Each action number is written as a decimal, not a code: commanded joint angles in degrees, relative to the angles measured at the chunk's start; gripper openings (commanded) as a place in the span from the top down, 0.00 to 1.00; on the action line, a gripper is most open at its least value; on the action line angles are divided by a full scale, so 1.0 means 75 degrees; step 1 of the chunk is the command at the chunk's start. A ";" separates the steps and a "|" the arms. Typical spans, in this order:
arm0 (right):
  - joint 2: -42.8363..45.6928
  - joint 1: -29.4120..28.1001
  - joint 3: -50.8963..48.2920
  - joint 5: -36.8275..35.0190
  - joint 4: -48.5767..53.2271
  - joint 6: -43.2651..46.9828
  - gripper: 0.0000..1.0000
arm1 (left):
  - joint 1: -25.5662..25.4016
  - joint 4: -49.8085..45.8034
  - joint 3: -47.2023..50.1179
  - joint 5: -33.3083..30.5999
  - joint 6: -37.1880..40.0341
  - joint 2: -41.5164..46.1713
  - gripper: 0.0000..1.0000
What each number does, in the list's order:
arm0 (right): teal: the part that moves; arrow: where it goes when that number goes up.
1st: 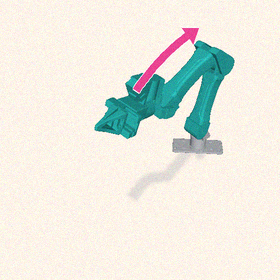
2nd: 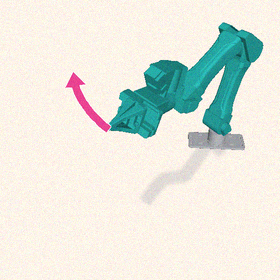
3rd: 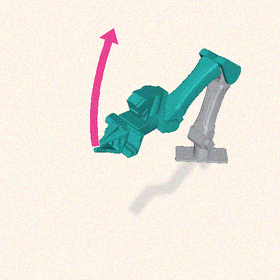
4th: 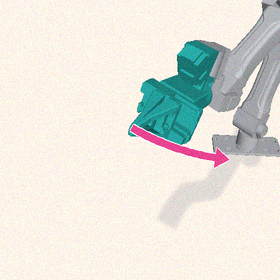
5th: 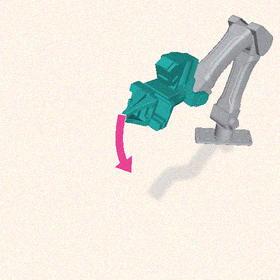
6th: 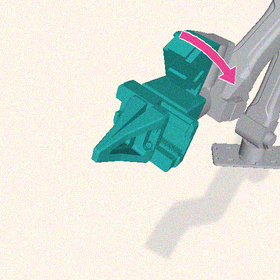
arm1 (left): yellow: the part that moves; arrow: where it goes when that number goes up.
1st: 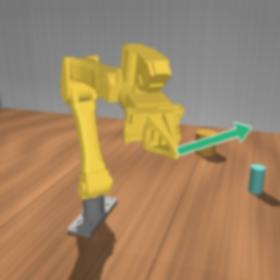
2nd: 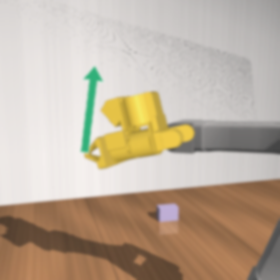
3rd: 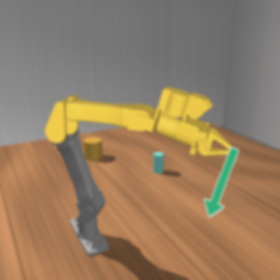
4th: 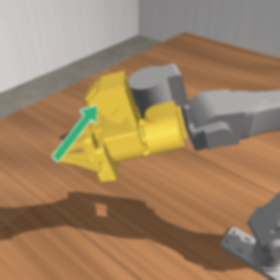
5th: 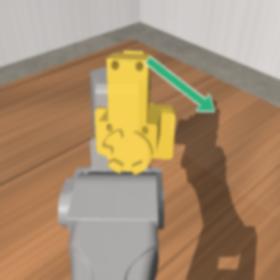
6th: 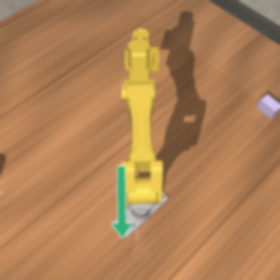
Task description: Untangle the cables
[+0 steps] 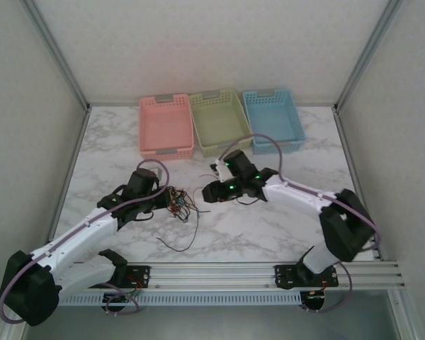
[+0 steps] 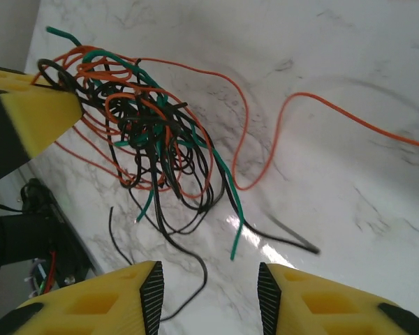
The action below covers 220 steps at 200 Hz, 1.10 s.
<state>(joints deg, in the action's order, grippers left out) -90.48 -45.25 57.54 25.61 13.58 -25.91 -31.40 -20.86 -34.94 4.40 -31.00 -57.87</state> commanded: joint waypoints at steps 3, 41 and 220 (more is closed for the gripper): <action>-0.0791 -0.0406 0.0767 0.0058 -0.0345 0.0016 0.59 | -0.0019 -0.0051 -0.0234 -0.0010 0.0138 0.0005 1.00; -0.1491 -0.0722 0.1297 0.0099 -0.0265 0.0040 0.59 | -0.0032 -0.0034 -0.0218 -0.0010 0.0138 -0.0049 1.00; 0.0771 -0.0152 -0.0718 -0.1832 0.0223 0.0095 1.00 | 0.0025 -0.0348 0.0056 -0.1067 -0.0164 0.0128 1.00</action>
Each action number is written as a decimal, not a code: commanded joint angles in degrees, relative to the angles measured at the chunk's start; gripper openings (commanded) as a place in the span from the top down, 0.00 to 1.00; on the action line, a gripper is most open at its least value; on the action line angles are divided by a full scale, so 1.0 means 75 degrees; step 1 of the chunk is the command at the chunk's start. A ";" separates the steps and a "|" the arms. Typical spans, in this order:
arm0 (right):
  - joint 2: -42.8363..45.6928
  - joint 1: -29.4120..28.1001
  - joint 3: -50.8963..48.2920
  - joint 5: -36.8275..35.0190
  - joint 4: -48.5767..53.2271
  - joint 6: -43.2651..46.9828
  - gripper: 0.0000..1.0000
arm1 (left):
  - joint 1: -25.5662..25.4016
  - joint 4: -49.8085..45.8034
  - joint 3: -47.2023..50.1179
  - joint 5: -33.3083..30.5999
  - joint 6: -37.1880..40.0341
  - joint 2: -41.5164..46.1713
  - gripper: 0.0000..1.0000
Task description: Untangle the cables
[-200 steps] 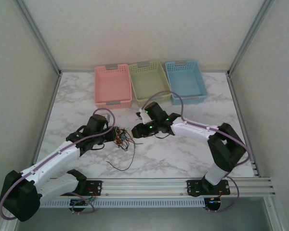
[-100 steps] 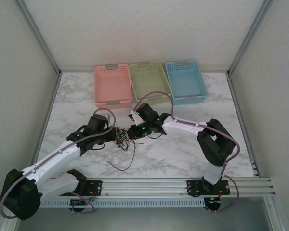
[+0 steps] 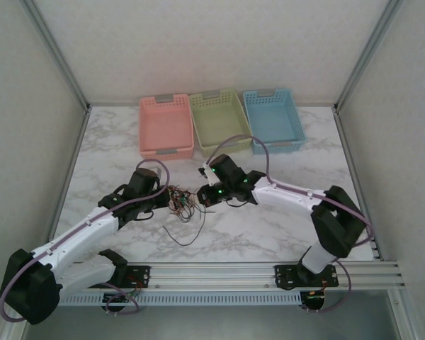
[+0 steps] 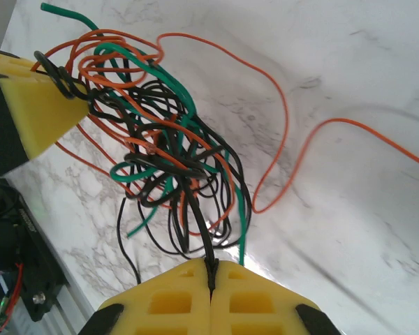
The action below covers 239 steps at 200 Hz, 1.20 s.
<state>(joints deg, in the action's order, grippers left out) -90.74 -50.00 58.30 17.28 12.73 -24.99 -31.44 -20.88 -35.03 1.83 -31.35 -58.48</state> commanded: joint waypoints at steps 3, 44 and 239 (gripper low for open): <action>0.0927 0.0565 -0.0938 -0.0717 0.0306 -0.0041 1.00 | 0.0042 -0.0361 0.0075 -0.0743 -0.0113 0.0217 1.00; 0.2396 0.1846 -0.2035 -0.0643 0.0509 -0.0069 1.00 | 0.0090 -0.0474 0.0099 -0.0993 -0.0142 0.0308 1.00; 0.3848 0.6014 -0.2372 -0.1807 0.2390 -0.0006 1.00 | 0.0255 -0.0979 0.0147 -0.1605 -0.0271 0.1053 1.00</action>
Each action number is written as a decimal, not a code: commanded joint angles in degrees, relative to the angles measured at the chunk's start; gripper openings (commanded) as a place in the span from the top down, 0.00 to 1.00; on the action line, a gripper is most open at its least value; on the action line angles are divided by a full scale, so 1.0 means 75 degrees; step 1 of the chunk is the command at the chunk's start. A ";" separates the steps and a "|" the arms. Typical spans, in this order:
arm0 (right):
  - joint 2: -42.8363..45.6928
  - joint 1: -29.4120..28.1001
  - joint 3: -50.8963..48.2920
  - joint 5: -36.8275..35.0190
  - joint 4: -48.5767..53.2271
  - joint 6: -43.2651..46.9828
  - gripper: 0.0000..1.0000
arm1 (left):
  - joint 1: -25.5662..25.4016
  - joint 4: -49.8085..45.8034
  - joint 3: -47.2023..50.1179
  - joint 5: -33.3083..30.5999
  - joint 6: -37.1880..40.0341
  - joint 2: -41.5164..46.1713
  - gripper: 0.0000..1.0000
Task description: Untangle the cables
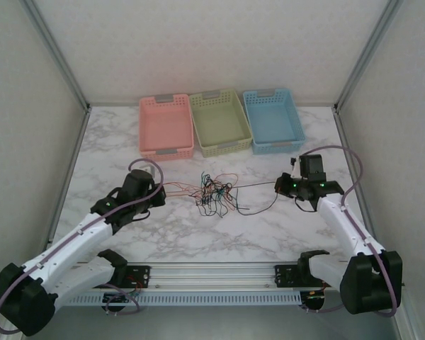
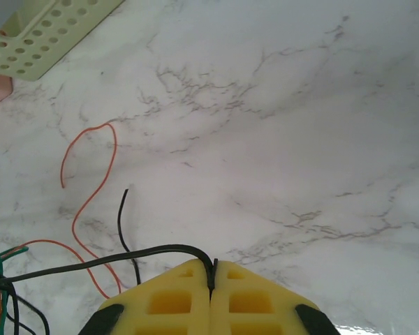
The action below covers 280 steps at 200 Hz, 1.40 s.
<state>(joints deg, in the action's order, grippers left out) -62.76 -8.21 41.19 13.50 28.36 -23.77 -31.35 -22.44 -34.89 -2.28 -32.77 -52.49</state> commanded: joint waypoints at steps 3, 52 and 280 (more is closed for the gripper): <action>0.0108 0.0480 -0.0090 -0.1348 0.0317 -0.0175 1.00 | 0.0252 -0.0787 0.0135 -0.1082 -0.0093 0.0285 1.00; 0.0260 0.0926 -0.0151 -0.1552 0.0341 -0.0268 1.00 | 0.0398 -0.0958 0.0246 -0.1347 -0.0221 0.0813 1.00; 0.1097 0.1178 0.2253 0.1107 0.0765 -0.0703 1.00 | 0.0606 -0.0316 0.0407 -0.0370 -0.0118 0.0547 1.00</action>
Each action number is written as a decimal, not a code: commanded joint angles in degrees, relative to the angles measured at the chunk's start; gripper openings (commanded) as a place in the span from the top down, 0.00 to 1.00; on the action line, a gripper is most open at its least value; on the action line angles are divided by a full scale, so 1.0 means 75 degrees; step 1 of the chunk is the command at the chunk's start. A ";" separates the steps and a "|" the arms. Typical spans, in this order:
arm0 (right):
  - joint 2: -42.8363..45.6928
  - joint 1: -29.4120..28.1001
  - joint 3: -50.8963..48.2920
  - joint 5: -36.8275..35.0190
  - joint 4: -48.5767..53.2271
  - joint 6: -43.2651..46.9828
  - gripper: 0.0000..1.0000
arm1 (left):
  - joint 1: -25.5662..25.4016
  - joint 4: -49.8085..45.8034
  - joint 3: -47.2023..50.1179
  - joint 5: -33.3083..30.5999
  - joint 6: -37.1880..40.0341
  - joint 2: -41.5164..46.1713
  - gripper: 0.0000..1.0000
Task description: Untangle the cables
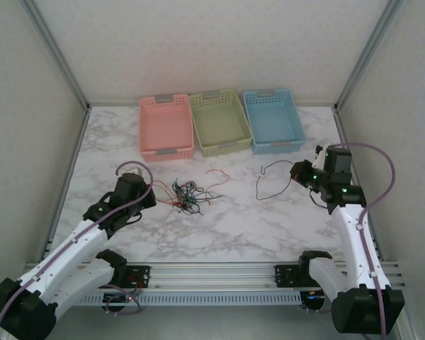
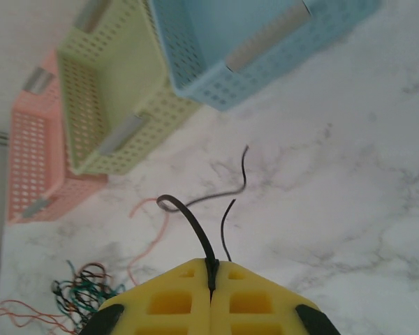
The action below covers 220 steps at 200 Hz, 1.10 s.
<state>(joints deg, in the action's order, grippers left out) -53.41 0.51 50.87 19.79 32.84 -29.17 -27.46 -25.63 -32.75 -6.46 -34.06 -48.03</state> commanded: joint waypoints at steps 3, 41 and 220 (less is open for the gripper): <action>-0.0210 0.0020 0.1085 0.0251 0.0168 0.0030 1.00 | 0.0088 0.0112 0.0123 0.0187 0.0054 -0.0052 1.00; -0.1121 0.0017 0.2557 -0.0011 -0.0156 -0.0039 1.00 | 0.0083 0.0174 0.0116 0.0296 0.0077 -0.0168 1.00; -0.8086 -0.0007 0.5940 -0.1205 -0.2490 -0.0394 1.00 | 0.0088 0.0232 0.0034 0.0474 0.0135 -0.0388 1.00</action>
<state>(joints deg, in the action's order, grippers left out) -110.24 0.51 93.54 9.10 16.21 -31.14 -27.46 -24.56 -32.75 -3.46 -34.02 -51.05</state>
